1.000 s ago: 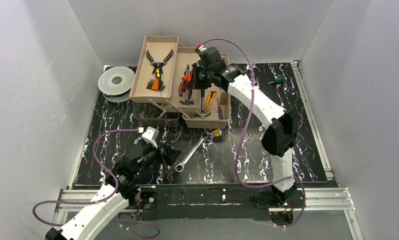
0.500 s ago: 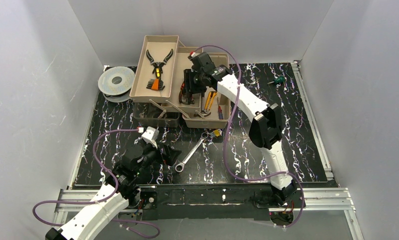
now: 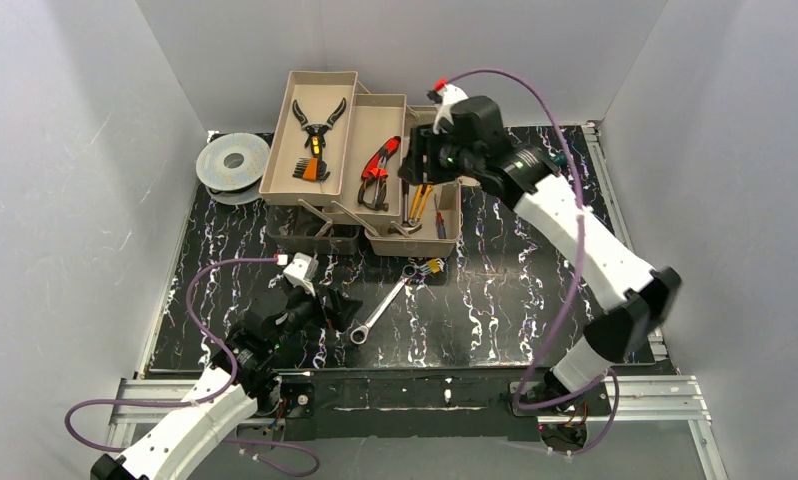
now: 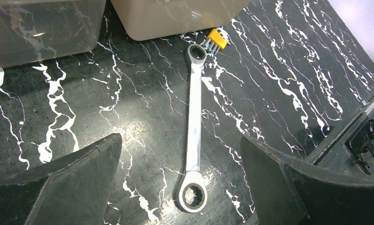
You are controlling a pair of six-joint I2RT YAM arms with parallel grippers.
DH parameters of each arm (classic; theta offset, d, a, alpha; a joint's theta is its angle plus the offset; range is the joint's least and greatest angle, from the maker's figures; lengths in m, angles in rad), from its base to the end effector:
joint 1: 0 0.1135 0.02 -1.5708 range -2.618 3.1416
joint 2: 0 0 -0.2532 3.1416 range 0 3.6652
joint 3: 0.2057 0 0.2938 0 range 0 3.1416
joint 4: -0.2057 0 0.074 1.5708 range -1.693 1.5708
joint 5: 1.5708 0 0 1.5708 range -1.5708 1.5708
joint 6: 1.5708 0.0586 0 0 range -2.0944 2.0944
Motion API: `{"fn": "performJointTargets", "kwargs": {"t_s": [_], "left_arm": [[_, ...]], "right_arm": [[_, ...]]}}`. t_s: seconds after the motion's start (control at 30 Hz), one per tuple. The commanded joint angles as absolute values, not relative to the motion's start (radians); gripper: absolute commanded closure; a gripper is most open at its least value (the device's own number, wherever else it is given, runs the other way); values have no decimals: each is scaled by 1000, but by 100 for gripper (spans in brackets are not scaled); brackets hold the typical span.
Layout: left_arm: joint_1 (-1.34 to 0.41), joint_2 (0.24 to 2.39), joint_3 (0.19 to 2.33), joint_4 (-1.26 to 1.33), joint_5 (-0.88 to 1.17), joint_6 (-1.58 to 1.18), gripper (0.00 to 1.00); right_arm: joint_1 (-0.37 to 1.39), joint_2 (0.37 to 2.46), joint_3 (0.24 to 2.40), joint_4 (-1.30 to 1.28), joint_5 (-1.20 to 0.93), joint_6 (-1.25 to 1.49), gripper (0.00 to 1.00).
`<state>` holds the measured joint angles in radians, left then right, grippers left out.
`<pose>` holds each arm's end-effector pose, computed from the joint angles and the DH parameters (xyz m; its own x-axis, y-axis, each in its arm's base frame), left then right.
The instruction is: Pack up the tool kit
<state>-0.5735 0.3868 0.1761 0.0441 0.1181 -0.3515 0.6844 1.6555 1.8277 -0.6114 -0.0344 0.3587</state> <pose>0.1724 -0.1196 0.1856 -0.3499 -0.1810 -0.9191 0.5495 0.7549 -0.3579 0.3354 0.2762 0.4178 -0.5388 0.0132 -0.8424 -0.4985 0.8010 0.3314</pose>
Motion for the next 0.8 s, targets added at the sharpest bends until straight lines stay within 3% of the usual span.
{"fn": "performJointTargets", "kwargs": {"t_s": [0.0, 0.2, 0.33, 0.77], "left_arm": [[-580, 414, 178, 46, 109, -345, 2], [-580, 459, 185, 58, 101, -346, 2], [-580, 507, 197, 71, 117, -344, 2], [-692, 602, 247, 46, -6, -331, 2]], "right_arm": [[668, 1488, 1599, -544, 6, 338, 35], [661, 1251, 1258, -454, 93, 358, 26], [655, 1151, 1079, -395, 113, 374, 26], [652, 1041, 776, -259, 157, 448, 29]]}}
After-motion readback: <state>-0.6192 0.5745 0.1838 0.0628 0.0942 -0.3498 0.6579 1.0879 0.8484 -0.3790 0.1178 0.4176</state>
